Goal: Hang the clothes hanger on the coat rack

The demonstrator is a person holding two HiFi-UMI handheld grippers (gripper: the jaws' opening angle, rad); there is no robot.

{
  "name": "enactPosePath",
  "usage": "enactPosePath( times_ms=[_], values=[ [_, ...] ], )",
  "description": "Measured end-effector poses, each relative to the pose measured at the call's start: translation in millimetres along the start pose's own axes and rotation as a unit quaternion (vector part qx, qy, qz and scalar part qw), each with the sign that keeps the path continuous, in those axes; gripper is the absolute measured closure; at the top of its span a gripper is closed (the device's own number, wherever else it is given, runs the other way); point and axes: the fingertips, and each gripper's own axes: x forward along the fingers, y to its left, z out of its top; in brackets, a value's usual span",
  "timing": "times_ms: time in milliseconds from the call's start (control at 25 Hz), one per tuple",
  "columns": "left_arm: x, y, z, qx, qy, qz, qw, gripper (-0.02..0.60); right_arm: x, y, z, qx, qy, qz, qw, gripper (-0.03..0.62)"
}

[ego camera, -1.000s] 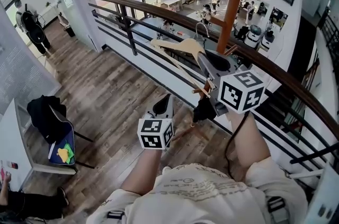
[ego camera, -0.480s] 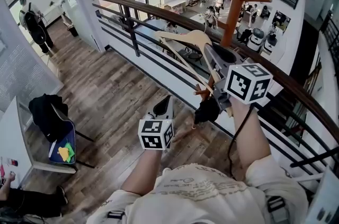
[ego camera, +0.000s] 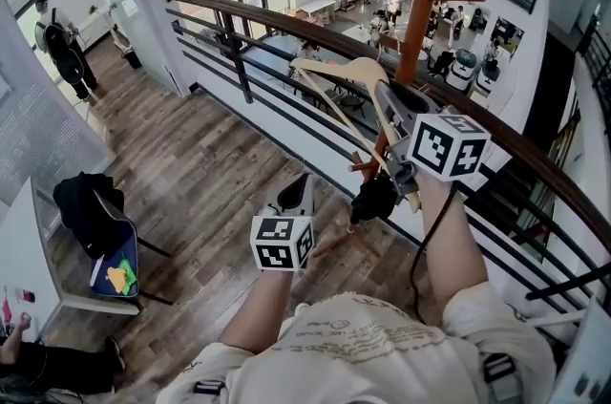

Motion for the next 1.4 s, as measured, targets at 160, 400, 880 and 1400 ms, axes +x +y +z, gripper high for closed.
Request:
enactPosePath(
  times_ms=[160, 400, 880, 1400],
  values=[
    [4.7, -3.9, -5.2, 0.002, 0.006, -0.002, 1.0, 0.578, 0.5, -11.1, -8.6, 0.006, 0.007, -0.007, 1.0, 0.545],
    [10.6, -8.2, -5.6, 0.006, 0.011, -0.003, 0.9999, 0.578, 1.5, -24.9, -14.1, 0.018, 0.009, -0.012, 1.0, 0.545],
    [17.4, -14.7, -7.4, 0.011, 0.019, -0.001, 0.9998, 0.578, 0.0, -46.0, -18.0, 0.031, 0.007, -0.023, 0.999, 0.543],
    [23.2, -28.8, -11.4, 0.016, 0.028, -0.01, 0.9994, 0.578, -8.5, -51.2, -19.4, -0.004, 0.009, -0.029, 1.0, 0.539]
  ],
)
